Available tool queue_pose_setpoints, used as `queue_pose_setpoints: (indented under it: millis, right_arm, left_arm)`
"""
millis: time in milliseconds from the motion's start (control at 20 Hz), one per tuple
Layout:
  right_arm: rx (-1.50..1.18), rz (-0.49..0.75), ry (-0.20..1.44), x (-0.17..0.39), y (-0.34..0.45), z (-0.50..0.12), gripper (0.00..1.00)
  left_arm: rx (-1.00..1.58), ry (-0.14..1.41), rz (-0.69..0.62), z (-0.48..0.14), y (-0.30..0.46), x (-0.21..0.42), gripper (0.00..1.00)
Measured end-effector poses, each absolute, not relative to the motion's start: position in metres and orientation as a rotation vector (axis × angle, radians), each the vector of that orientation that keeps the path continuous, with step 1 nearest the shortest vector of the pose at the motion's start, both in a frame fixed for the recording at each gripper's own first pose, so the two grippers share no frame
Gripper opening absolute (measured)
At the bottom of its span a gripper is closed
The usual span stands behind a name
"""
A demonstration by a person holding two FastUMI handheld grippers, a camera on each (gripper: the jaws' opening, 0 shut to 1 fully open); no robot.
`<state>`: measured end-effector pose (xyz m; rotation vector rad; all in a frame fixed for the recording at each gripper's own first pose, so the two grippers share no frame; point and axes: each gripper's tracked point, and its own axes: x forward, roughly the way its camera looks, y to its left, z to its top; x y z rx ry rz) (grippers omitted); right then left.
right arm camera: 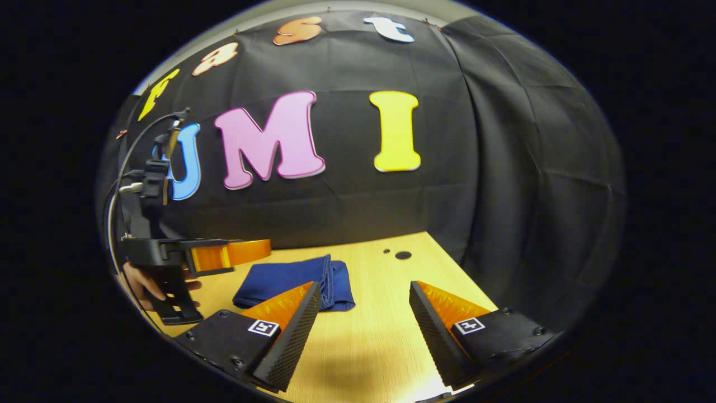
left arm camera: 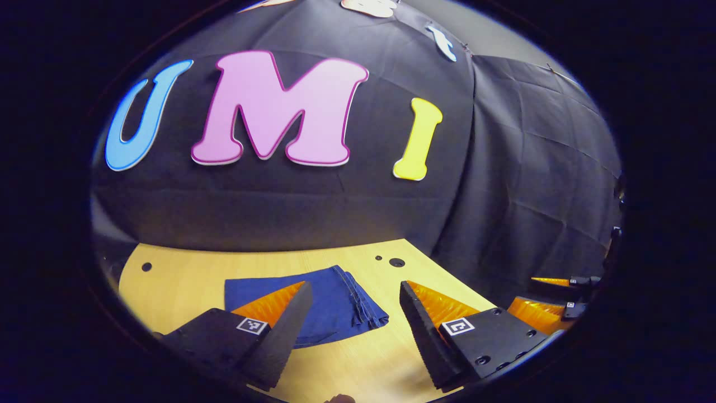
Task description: Grasp the waist and the cuffs of the jeans and fold them to make the two legs overlap; first hold the waist and fold one-third of the jeans toward the cuffs, then hold the cuffs and fold the remaining one-third in the same direction to finish folding.
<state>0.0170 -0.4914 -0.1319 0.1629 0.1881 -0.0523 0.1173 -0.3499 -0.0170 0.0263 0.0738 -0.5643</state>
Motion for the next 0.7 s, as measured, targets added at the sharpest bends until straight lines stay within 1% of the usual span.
queue_pose_setpoints:
  millis: [200, 350, 600, 700]
  right_arm:
    - [0.161, -0.027, 0.098, 0.002, -0.479, -0.071, 0.97]
    - [0.133, -0.022, 0.041, -0.017, -0.467, -0.029, 0.97]
    - [0.100, -0.005, 0.026, -0.060, -0.439, -0.004, 0.97]
    - [0.077, -0.005, 0.027, -0.076, -0.433, -0.002, 0.97]
  left_arm:
    - [0.030, -0.033, -0.461, 0.028, -0.271, 0.054, 0.97]
    - [-0.028, -0.050, -0.377, 0.046, -0.221, 0.013, 0.96]
    - [-0.102, -0.089, -0.280, 0.049, -0.139, -0.045, 0.96]
    - [-0.102, -0.095, -0.245, 0.046, -0.112, -0.058, 0.96]
